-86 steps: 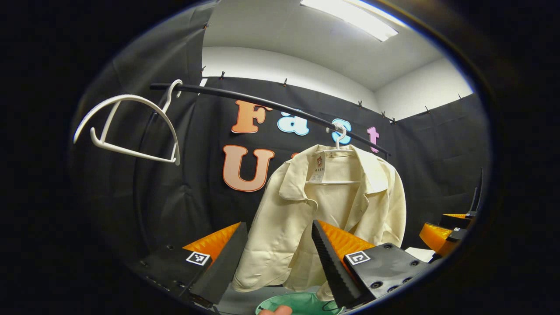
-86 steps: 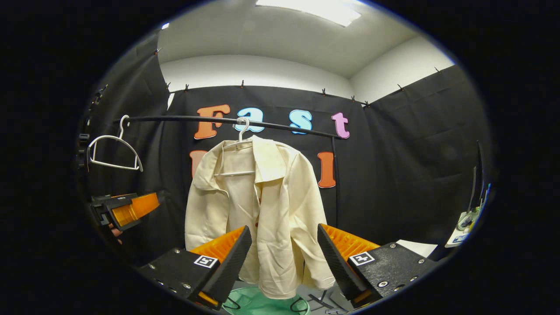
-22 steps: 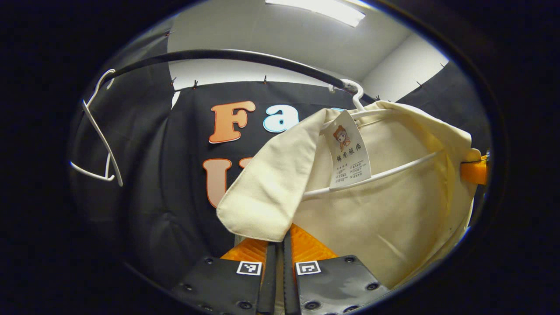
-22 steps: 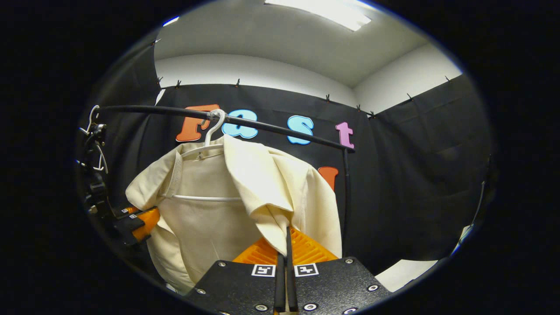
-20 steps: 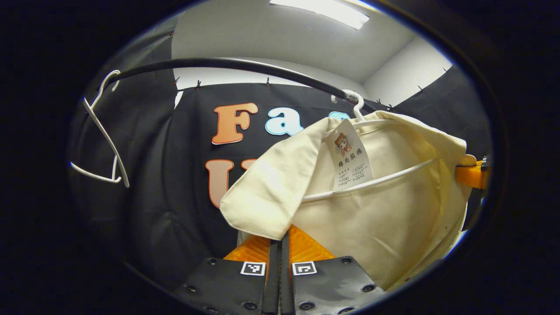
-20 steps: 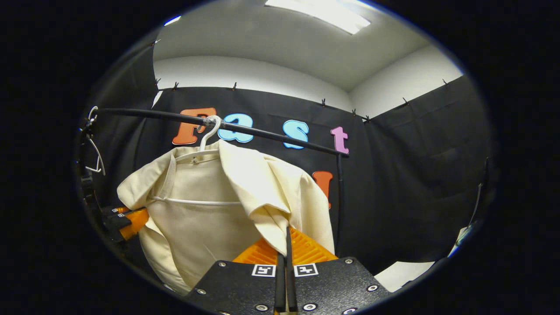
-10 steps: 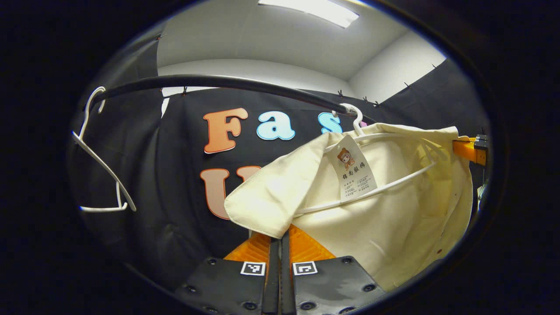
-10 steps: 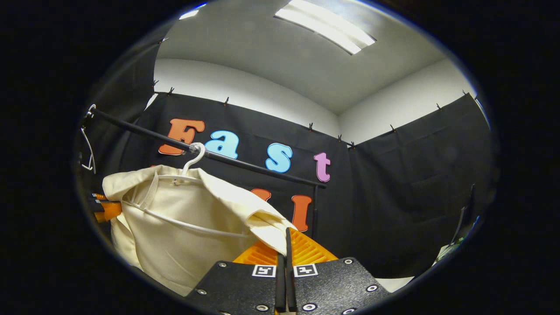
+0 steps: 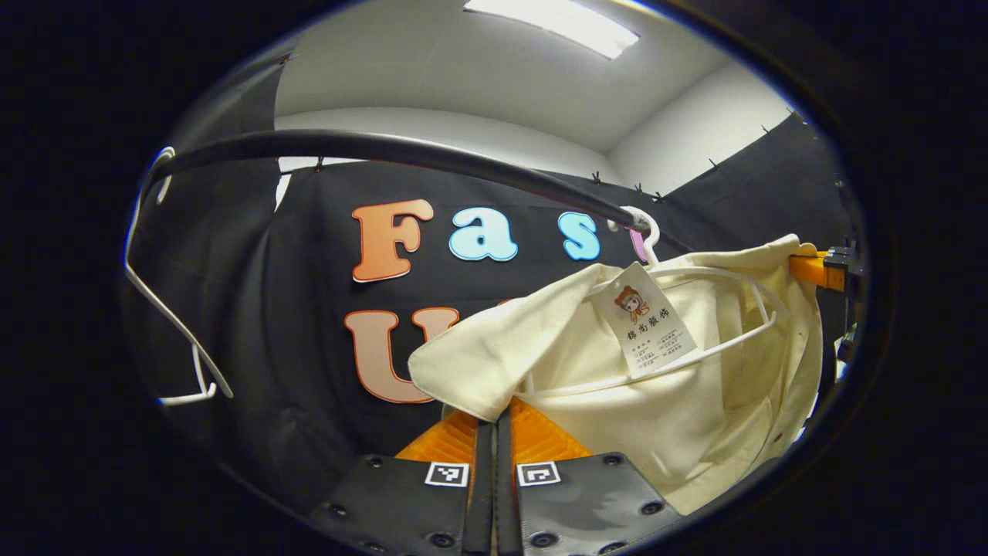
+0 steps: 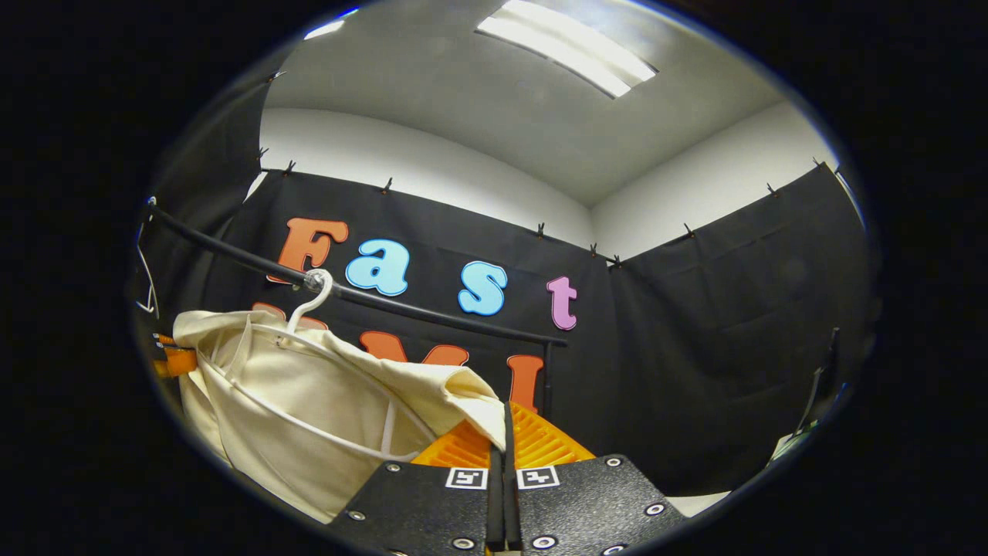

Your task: Grasp the clothes on the hanger with both hands and then place them into the laundry hamper below.

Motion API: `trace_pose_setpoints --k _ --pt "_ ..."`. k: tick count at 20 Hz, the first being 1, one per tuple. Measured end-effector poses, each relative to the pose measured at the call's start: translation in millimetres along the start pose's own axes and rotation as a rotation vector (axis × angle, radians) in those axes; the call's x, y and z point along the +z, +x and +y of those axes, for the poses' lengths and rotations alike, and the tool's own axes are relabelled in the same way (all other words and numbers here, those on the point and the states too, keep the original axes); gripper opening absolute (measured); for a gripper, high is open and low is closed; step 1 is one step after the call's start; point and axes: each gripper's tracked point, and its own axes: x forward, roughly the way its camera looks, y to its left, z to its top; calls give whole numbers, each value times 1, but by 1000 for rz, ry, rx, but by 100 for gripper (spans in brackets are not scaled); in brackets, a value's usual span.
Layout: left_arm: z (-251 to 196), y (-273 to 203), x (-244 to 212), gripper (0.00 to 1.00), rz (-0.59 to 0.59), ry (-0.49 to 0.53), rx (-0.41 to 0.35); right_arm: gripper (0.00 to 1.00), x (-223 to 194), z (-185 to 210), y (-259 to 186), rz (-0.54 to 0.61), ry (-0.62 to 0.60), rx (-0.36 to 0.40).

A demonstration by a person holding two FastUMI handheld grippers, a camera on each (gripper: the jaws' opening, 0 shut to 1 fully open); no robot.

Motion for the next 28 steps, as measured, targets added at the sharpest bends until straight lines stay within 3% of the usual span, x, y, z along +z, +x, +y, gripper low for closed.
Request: trace_pose_setpoints --k 3,5,9,21,28 --pt "10 5 9 9 -17 10 17 0 6 -2 18 -24 -3 1" --pt "28 6 32 9 -75 62 85 0 10 -10 27 -49 -45 -16" --pt "22 28 26 8 -68 90 80 0 4 -19 43 -37 -61 -23" --pt "49 91 56 9 -153 19 88 0 -16 -13 92 18 62 99" --pt "63 108 12 9 -76 31 144 0 -67 15 103 64 54 158"
